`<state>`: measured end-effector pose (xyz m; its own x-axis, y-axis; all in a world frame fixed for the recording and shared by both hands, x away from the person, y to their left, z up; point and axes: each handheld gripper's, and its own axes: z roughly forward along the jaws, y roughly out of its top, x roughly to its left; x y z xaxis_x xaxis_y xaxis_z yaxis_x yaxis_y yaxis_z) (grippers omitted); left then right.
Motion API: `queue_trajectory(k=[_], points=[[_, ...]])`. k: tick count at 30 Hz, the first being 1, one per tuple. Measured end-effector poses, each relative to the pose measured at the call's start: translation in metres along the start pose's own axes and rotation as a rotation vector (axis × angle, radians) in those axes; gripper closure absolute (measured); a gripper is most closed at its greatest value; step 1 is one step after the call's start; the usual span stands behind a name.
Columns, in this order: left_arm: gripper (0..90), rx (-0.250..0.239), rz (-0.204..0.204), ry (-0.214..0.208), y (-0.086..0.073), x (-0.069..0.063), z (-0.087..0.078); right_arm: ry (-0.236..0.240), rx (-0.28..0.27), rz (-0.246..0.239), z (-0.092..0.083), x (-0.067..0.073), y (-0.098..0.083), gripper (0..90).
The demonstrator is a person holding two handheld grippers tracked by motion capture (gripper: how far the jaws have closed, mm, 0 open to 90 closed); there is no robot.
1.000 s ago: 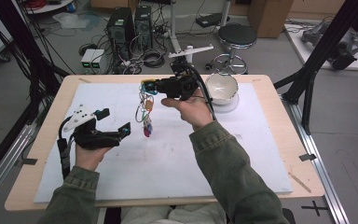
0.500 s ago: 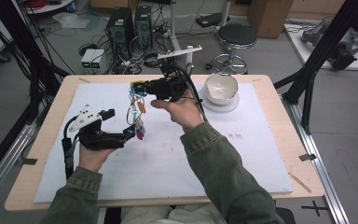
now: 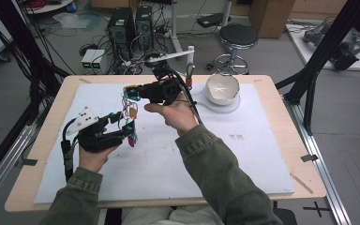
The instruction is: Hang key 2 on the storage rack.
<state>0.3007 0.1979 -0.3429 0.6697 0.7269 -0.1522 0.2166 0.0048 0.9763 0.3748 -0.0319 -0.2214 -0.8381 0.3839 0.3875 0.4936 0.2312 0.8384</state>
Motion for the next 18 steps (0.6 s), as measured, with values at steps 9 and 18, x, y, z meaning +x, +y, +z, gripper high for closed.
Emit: queue_trajectory(k=[9,18], points=[[86.6,-0.043,-0.126,0.028,0.001,0.010,-0.008,0.010,-0.007,0.019,0.004,-0.002,-0.006,84.8],[86.8,-0.047,-0.094,0.024,0.001,0.008,-0.008,0.010,-0.026,0.029,0.002,-0.009,-0.011,80.1]])
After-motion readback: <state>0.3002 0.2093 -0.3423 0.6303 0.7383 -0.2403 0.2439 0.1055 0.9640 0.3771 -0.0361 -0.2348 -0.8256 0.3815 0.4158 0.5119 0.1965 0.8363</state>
